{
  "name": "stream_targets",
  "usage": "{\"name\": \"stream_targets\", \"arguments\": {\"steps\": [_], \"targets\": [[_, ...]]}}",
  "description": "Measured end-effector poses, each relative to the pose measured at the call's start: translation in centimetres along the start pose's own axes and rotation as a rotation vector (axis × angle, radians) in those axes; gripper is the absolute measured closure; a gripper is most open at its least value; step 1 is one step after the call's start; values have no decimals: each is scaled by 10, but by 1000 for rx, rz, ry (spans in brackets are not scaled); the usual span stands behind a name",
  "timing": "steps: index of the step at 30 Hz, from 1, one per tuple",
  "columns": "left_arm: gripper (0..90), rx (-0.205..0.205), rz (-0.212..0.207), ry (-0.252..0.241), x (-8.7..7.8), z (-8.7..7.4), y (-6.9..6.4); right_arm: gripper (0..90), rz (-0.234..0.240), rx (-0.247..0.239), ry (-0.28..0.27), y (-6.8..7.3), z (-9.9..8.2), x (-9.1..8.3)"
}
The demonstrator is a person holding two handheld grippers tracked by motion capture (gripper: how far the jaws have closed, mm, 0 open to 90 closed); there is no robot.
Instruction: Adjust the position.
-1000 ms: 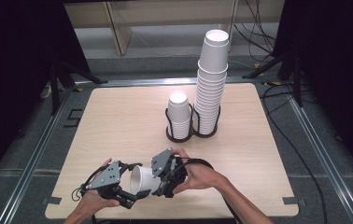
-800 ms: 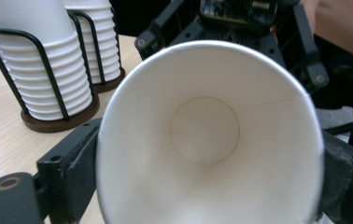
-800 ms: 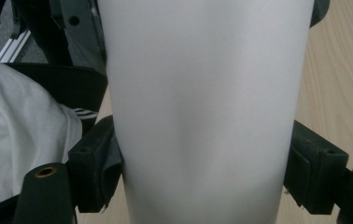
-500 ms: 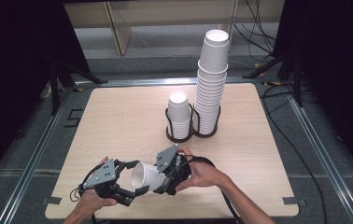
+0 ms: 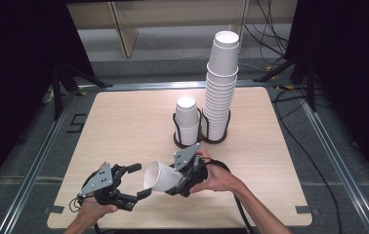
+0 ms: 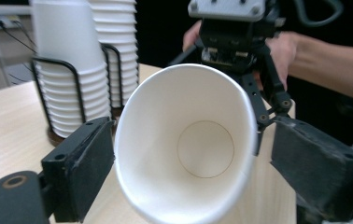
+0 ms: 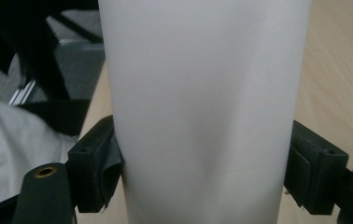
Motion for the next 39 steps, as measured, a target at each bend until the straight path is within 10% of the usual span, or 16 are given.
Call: {"name": "stream_targets", "arguments": {"steps": [7,13,18,39], "targets": [[144,-31,43,-8,1,-4,7,228,-190,132,-183,-18,-15,-22],[145,-69,98,10,4,-7,12,226,-282,132,-272,-15,-26,-37],[145,-132,50,-25,11,-10,13,225,-262,133,-289,-10,-26,-35],[136,-162,-12,-57,21,-10,4,224,-143,82,-324,10,-3,2]]}}
Point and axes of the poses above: each handheld gripper's, and its own axes: x roughly forward along the jaws, z roughly out of its top, y roughly to its left, the point moved 3 cm from there along x, roughly forward along the jaws, and after that the axes turned 11 degrees about -x, right-handed, at the moved point
